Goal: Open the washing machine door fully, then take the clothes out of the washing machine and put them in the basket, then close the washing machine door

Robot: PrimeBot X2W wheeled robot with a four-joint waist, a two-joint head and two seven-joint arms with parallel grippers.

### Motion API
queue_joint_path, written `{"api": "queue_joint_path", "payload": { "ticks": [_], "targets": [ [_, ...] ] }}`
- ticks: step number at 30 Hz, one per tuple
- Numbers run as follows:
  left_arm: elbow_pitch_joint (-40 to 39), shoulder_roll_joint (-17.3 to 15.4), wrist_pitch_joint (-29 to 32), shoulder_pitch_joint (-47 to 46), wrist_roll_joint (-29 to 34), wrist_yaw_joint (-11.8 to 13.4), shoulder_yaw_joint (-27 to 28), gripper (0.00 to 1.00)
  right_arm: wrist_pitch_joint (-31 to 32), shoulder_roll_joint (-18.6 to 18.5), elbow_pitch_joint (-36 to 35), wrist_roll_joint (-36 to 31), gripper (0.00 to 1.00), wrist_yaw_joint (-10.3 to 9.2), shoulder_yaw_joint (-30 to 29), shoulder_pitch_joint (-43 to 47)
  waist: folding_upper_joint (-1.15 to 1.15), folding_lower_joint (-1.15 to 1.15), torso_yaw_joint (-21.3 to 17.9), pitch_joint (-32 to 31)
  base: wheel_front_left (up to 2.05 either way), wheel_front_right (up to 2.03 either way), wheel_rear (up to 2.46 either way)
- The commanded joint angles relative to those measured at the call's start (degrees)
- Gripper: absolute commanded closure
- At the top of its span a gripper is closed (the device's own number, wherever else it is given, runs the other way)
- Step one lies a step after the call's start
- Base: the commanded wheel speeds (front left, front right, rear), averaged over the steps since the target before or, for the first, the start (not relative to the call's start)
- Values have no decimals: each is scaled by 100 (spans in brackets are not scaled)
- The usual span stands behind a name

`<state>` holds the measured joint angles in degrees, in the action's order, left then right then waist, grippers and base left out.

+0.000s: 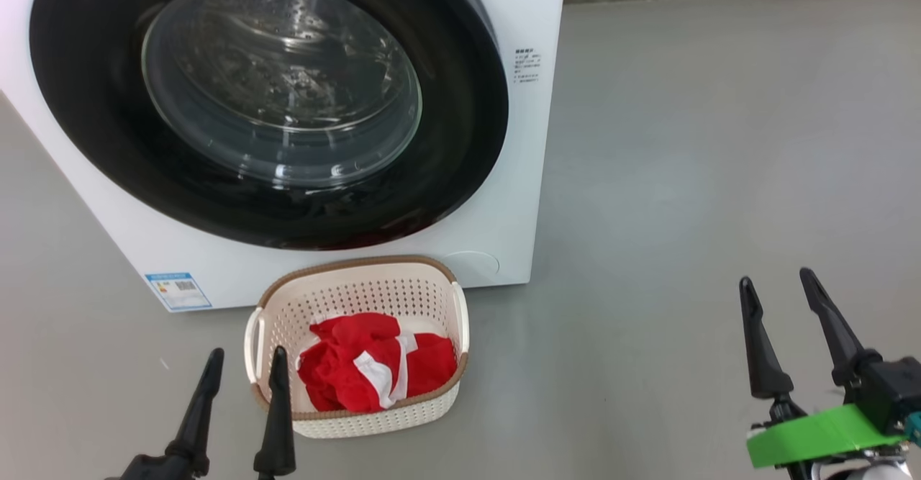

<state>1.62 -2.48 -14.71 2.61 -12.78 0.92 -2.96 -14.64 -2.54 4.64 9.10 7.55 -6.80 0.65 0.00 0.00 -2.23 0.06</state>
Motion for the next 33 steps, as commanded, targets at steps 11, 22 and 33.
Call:
{"api": "queue_joint_path", "payload": {
  "ticks": [11,22,33],
  "targets": [
    [-176,-40,-29,233,215,8,282,0,-36,-34,-352,87,0,-6,98,432,0,0,-98,-213,0,0,0],
    [-208,-40,-29,305,234,87,261,0,-36,-34,-405,20,0,-6,153,587,0,0,-99,-286,0,0,0],
    [-292,-40,-29,333,253,39,268,0,-36,-34,-423,29,0,-6,214,590,0,0,-39,-262,0,0,0]
  ]
}}
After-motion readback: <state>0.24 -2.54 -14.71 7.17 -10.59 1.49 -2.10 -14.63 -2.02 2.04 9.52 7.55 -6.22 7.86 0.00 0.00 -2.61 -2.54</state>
